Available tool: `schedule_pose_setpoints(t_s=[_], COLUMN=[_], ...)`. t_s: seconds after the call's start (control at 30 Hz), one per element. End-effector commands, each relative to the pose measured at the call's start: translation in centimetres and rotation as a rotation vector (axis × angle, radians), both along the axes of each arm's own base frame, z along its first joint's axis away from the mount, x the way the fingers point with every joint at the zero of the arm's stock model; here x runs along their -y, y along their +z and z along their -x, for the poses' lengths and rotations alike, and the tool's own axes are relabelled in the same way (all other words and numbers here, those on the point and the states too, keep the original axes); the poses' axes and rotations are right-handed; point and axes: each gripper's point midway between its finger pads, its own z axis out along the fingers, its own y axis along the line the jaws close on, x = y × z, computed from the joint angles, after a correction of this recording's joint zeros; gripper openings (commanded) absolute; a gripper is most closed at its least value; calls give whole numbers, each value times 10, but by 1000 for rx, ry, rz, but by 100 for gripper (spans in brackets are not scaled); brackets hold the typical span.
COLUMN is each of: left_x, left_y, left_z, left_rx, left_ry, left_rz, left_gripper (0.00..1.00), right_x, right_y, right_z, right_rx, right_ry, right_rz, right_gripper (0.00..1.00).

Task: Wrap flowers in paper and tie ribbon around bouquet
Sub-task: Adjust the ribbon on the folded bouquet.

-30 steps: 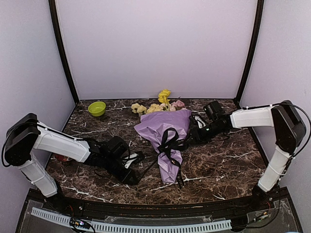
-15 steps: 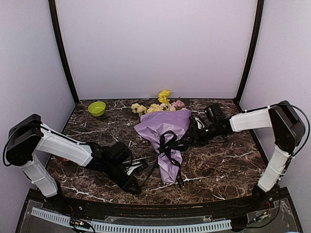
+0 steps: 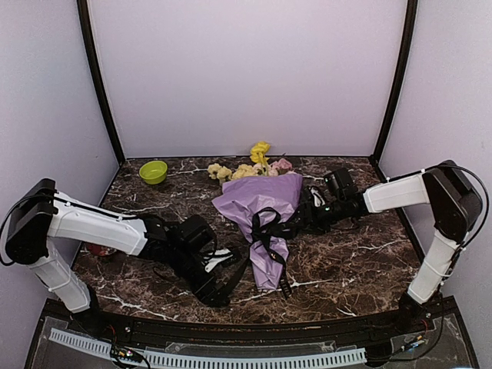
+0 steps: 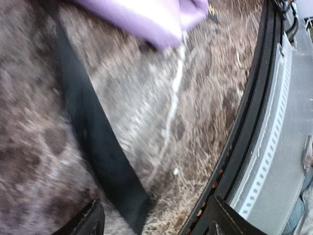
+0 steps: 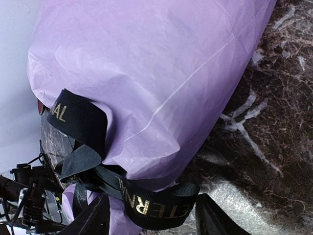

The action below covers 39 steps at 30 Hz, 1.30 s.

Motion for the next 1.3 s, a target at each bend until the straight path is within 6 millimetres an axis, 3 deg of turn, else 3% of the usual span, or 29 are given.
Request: schedule_pose_setpoints(t_s=[0.0,0.13,0.33,0.5,0.53,0.67,0.8,1.1,1.27], left_x=[8,24,60,92,96,115,124,137,136], left_y=[28,55,86,101,96,107,95,60,57], left_z=[-35,-56,-157,-214,-222,-250,-260,-245,-259], left_rx=[136,96,312,471,488,609,634,664,730], left_ry=[-88,-129,88,148,151,156,158,39,79], left_rz=[-20,94,131,130,113,98,57,-8,-51], left_gripper=[76,81,76,78,79,80,74,65,38], right_x=[3,4,4,4,5,5,2,2,2], right_y=[-7,-8,-13,-11,-11,-10,-7,-5,-5], right_z=[-3,-2,0,1,3,7,6,7,8], right_rx=[-4,0,-12,-2,-7,-5,-2,6,7], right_ry=[-19,-21,-18,-19,-21,-18,-16,-15,-11], right_rz=[1,10,7,2,4,0,-8,-5,-2], right_gripper=[57,51,28,13,11,9,8,7,6])
